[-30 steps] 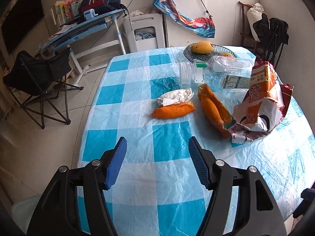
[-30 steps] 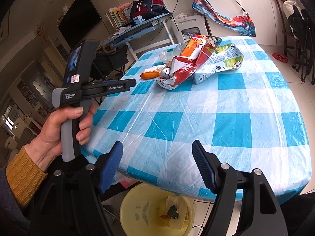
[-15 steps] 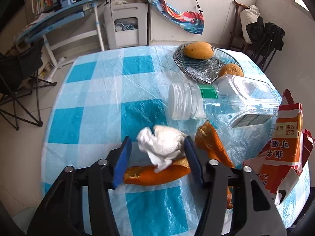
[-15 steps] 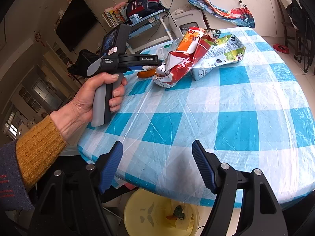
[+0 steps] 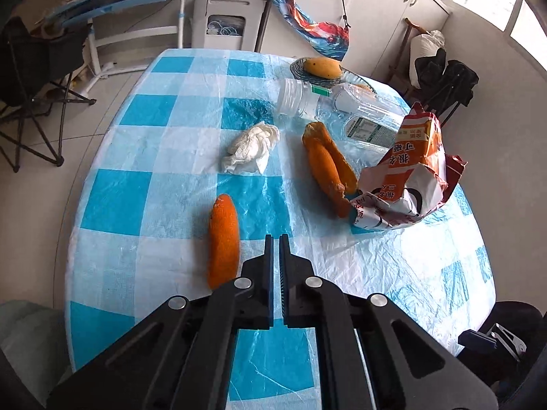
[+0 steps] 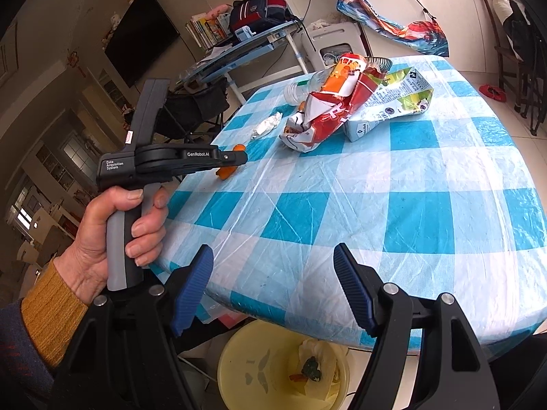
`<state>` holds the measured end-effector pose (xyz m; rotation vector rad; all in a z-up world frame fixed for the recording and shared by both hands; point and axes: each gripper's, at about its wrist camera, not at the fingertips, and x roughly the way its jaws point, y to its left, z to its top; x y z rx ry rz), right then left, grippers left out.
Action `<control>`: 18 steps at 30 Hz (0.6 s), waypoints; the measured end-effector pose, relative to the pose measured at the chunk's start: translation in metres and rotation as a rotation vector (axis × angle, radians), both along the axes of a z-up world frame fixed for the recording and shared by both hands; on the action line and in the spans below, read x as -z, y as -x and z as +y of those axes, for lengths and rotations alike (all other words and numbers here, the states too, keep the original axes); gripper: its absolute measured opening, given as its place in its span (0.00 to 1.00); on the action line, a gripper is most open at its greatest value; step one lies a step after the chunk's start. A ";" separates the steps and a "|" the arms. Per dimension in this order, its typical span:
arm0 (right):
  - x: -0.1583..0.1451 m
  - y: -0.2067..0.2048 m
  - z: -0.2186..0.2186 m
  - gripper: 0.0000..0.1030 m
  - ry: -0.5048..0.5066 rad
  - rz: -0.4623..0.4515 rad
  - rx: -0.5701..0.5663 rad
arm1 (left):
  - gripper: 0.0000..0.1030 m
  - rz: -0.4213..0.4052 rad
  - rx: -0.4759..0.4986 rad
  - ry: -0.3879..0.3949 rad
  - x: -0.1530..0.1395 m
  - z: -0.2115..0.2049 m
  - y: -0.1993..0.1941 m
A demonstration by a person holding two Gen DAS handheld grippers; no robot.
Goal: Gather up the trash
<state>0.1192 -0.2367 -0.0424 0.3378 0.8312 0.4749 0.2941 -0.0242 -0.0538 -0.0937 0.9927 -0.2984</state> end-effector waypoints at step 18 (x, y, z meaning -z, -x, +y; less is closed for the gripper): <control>0.004 -0.006 0.011 0.68 0.017 -0.003 -0.037 | 0.16 -0.041 0.017 -0.225 0.009 -0.036 -0.082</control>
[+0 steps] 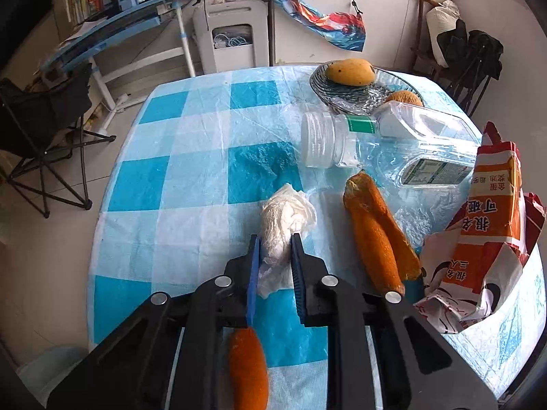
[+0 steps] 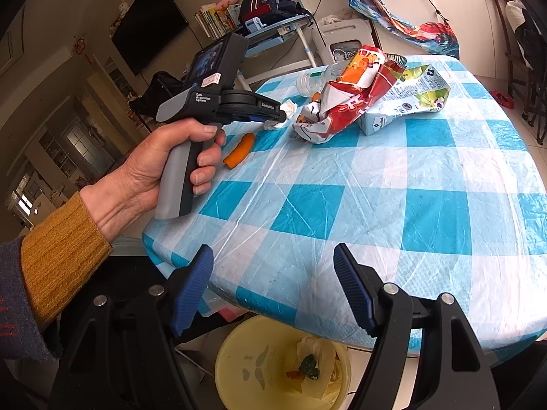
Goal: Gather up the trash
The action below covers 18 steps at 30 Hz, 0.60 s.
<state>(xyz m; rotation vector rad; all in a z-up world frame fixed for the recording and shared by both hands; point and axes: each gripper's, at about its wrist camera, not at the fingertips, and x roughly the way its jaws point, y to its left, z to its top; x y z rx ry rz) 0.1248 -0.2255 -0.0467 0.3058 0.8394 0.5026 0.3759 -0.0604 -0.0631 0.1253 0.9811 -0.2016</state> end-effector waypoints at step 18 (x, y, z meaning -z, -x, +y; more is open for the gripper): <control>-0.013 -0.009 0.005 0.68 0.007 -0.009 0.051 | 0.48 -0.019 -0.006 0.286 -0.024 0.035 0.135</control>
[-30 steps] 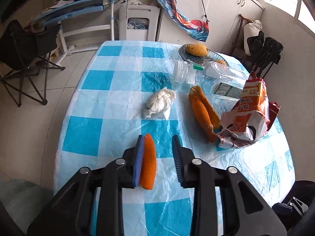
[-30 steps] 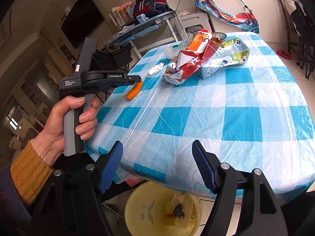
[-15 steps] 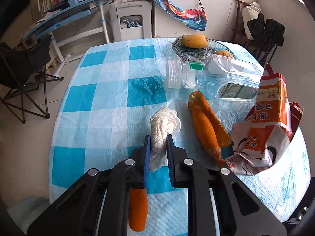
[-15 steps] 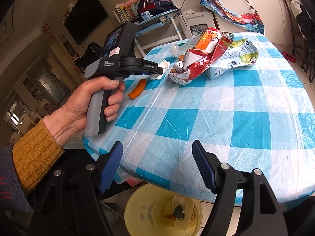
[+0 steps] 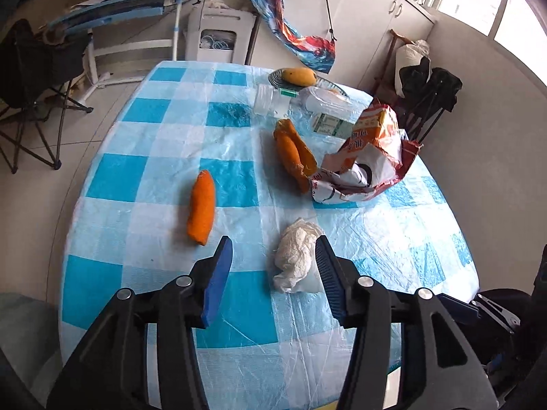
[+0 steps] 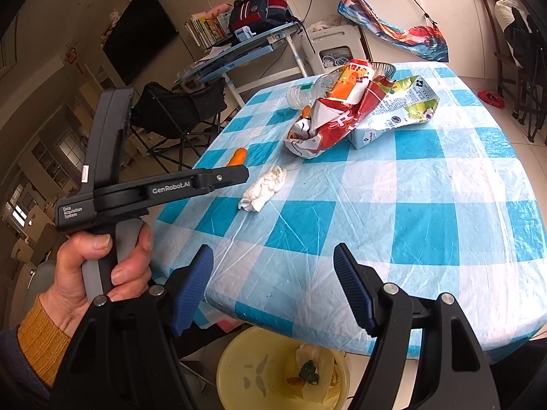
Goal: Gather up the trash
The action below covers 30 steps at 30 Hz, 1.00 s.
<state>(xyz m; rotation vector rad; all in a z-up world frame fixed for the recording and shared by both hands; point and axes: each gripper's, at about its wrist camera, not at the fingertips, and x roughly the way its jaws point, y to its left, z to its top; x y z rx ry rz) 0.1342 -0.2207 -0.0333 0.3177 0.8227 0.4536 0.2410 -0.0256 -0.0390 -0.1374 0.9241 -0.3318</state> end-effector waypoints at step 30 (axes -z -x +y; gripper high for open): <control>0.016 -0.029 0.051 0.17 0.331 0.012 -0.115 | 0.18 -0.034 -0.172 -0.272 0.031 -0.001 -0.047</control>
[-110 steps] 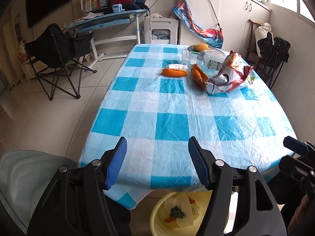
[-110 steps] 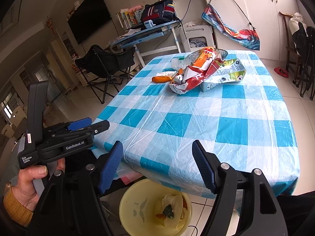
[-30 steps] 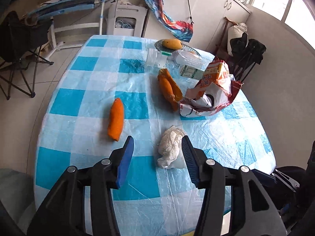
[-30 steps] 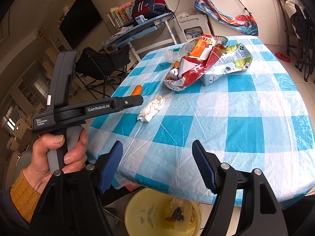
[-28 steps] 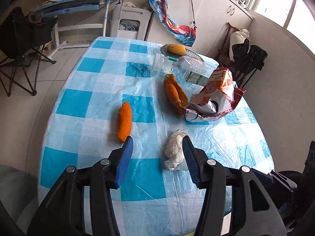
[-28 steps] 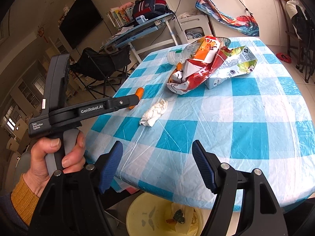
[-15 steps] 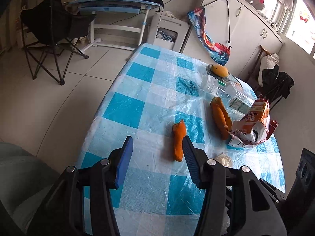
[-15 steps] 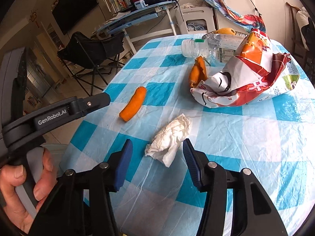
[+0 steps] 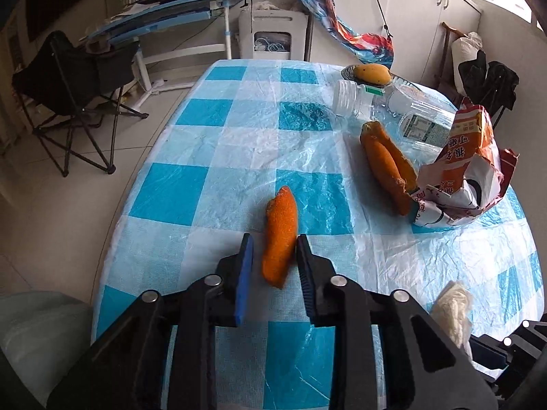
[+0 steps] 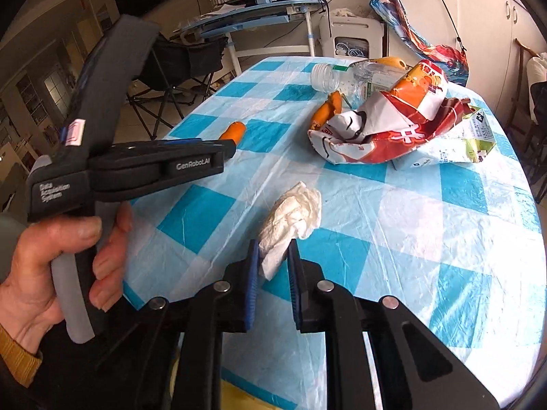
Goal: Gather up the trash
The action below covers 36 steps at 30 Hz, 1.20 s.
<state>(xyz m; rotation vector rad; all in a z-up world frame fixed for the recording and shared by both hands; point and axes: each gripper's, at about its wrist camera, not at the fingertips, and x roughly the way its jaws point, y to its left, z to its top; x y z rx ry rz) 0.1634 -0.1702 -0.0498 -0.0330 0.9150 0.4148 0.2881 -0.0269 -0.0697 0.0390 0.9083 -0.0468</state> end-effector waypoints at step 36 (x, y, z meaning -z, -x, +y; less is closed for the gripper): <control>-0.012 0.138 0.022 0.17 0.212 -0.101 -0.223 | 0.11 0.102 0.048 0.215 -0.008 0.015 0.207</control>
